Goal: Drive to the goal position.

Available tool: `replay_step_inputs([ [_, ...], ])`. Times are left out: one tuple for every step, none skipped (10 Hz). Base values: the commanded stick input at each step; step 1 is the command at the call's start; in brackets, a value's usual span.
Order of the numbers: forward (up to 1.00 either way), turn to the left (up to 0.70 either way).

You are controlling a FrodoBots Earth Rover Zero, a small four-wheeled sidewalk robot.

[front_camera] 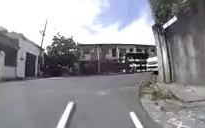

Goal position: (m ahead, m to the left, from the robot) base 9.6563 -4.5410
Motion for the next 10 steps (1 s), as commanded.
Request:
replay_step_inputs([
  [1.0, 0.0],
  [1.0, -0.24],
  [1.0, -0.4],
  [1.0, -0.4],
  [1.0, -0.4],
  [1.0, -0.4],
  [1.0, -0.4],
  [1.0, -0.16],
  [1.0, 0.0],
  [1.0, 0.0],
])
